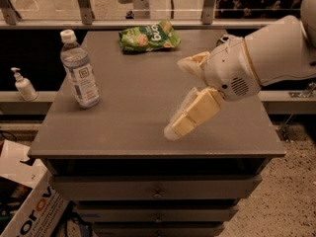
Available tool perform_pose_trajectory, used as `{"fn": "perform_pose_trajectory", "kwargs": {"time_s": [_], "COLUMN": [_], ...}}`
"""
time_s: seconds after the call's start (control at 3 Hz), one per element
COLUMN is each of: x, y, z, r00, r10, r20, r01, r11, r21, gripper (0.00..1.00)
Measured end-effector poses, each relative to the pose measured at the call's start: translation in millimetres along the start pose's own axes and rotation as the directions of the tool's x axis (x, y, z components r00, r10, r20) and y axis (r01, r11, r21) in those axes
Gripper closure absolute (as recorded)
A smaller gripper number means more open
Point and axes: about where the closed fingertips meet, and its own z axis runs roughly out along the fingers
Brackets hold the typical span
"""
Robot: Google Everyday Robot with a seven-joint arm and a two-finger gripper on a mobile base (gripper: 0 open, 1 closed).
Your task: Knock blue plastic bottle over
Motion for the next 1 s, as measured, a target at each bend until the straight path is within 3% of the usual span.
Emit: {"fn": "perform_pose_trajectory", "kwargs": {"time_s": [0.33,0.67,1.0], "x": [0.1,4.9,4.4], "y": [0.0,-2.8,-9.6], "z": [0.1,-1.5,17.3], "r00": [1.0,0.999,0.994], "r10": [-0.001,0.021,0.022], "r20": [-0.001,0.037,0.109], "r01": [0.001,-0.021,-0.022], "r11": [1.0,0.9998,0.9998], "r21": [0.0,0.001,-0.002], "gripper": [0.0,0.0,0.0]}}
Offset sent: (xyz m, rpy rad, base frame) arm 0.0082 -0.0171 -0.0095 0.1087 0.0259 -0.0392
